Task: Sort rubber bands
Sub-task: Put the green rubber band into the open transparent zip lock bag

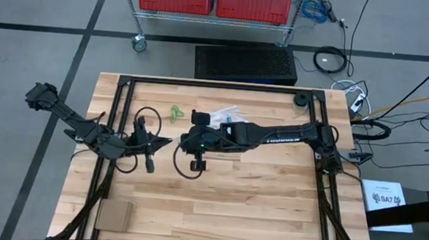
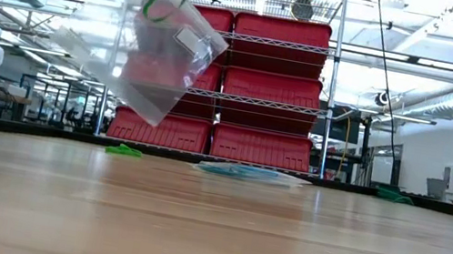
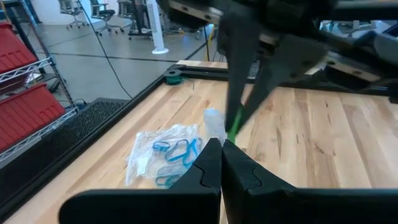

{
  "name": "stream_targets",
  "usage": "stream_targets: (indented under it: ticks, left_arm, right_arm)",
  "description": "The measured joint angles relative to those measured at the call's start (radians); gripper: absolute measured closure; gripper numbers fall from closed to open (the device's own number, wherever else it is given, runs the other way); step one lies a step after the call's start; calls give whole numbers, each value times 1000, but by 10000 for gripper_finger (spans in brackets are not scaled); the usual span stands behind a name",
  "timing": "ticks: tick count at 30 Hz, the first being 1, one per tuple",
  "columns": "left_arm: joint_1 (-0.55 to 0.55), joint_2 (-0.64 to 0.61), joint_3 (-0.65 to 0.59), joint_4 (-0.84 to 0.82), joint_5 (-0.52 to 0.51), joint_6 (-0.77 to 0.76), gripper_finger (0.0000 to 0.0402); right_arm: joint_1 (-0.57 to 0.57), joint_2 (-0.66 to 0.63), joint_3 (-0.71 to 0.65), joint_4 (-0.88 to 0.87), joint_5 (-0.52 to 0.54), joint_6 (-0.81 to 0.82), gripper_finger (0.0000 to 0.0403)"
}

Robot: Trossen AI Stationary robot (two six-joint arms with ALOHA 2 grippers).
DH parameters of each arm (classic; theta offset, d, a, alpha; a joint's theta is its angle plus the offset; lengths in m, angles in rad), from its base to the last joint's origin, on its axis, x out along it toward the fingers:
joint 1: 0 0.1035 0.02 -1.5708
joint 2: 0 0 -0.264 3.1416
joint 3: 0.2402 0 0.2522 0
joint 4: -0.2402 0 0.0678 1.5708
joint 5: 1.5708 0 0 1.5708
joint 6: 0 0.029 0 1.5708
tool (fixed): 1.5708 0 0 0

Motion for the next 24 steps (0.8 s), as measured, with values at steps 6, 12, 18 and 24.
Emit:
stream_targets:
  ticks: [6,12,18,24]
  left_arm:
    - [-1,0,0,-5,4,1,402]
    - [-1,0,0,-22,4,-4,402]
    - [-1,0,0,-20,4,-5,402]
    - [-1,0,0,-19,4,-5,402]
  right_arm:
    - [5,-21,0,-16,10,-5,401]
    - [32,-72,0,-52,108,-4,402]
    - [37,-97,0,-47,109,-2,402]
    - [33,-91,0,-52,97,-4,403]
